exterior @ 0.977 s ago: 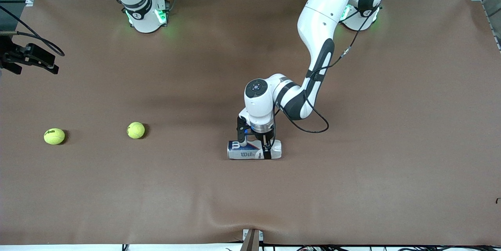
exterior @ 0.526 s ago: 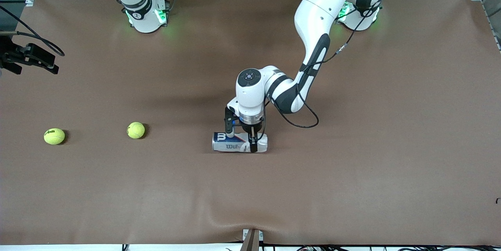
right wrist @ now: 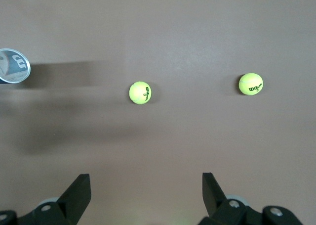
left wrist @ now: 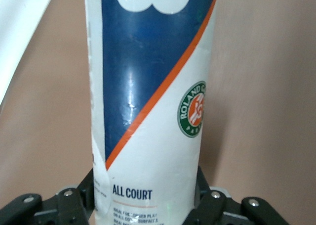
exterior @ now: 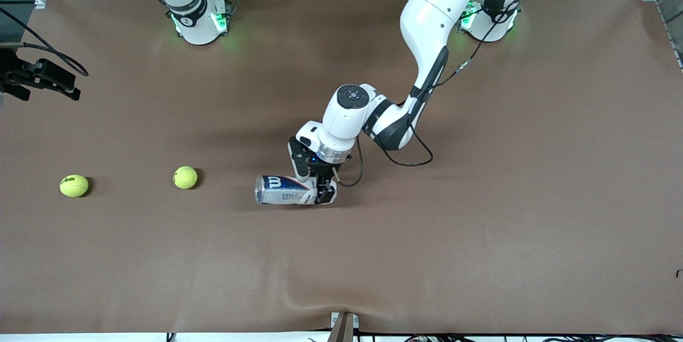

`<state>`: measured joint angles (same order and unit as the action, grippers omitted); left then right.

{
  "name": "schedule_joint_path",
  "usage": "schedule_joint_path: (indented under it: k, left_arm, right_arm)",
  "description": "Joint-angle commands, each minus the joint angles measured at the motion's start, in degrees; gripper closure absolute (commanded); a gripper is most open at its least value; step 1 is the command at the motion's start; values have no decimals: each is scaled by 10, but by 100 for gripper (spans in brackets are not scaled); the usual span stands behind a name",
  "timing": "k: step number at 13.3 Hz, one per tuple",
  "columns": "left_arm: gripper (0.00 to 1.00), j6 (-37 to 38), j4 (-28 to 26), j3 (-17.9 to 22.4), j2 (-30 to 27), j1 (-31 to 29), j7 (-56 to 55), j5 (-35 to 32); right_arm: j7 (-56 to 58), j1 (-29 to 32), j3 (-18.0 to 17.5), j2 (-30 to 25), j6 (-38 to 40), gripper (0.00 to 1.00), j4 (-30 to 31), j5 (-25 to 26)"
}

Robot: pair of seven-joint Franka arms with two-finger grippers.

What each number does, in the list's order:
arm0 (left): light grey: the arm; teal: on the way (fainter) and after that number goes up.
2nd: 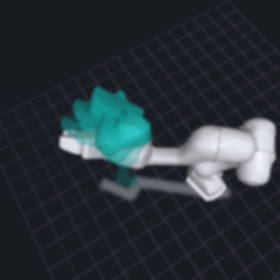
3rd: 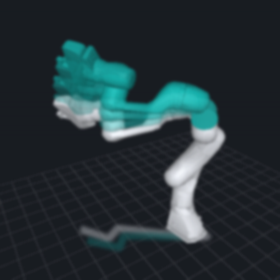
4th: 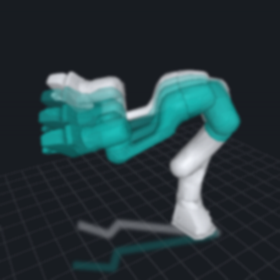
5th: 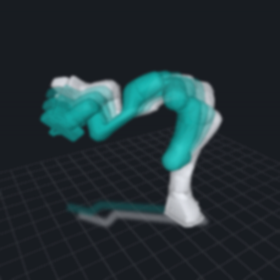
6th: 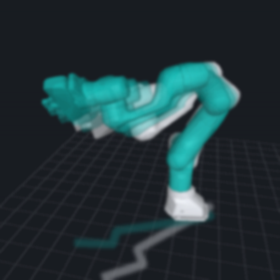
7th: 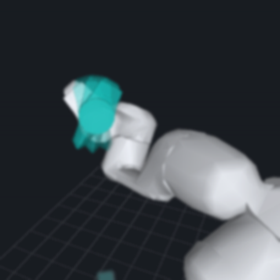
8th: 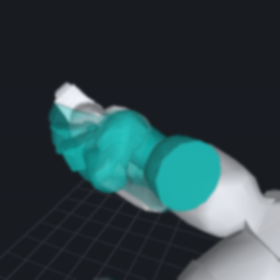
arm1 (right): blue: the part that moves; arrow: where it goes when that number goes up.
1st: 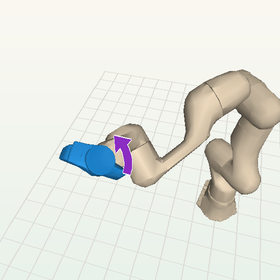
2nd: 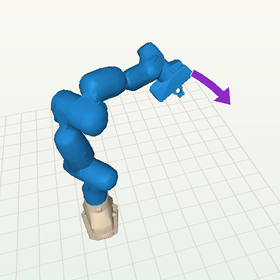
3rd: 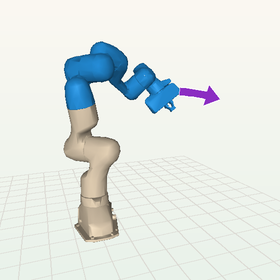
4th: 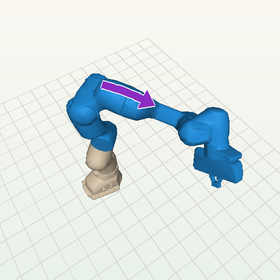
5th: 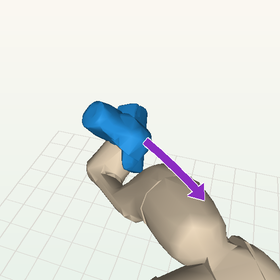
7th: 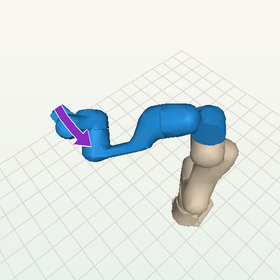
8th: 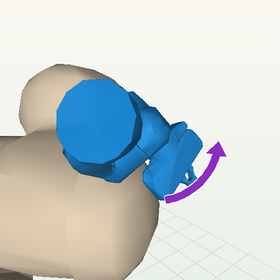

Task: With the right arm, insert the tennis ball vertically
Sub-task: 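Lift the tube and tilt it upright with the left gripper, then hold the tube upright while the right gripper grasps a tennis ball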

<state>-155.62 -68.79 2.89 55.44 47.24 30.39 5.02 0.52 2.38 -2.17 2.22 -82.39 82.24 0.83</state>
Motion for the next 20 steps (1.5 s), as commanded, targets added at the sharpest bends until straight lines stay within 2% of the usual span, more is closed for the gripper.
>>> schedule_joint_path:
  k: [1,5,8,11,14,18,20]
  left_arm:
    - [24,-63,-8,-17,-7,-3,-2,54]
    - [25,-266,-39,-63,19,-4,-1,93]
    - [25,-368,-81,-97,18,-4,-4,160]
    - [25,-468,-121,-106,19,3,-29,219]
    - [23,-480,-136,-111,19,2,-60,237]
    - [23,-480,-149,-110,34,-13,-60,252]
    - [22,-480,-151,-106,42,-16,-60,252]
  right_arm:
    - [5,5,-3,-1,3,0,0,-5]
    - [6,2,-3,5,3,0,-1,-3]
    - [7,5,-3,14,6,0,1,2]
    - [7,16,-2,58,5,0,0,6]
    - [6,14,-1,93,-53,0,28,7]
    - [0,11,-1,107,-201,0,142,7]
    - [-1,9,-1,146,-220,0,142,7]
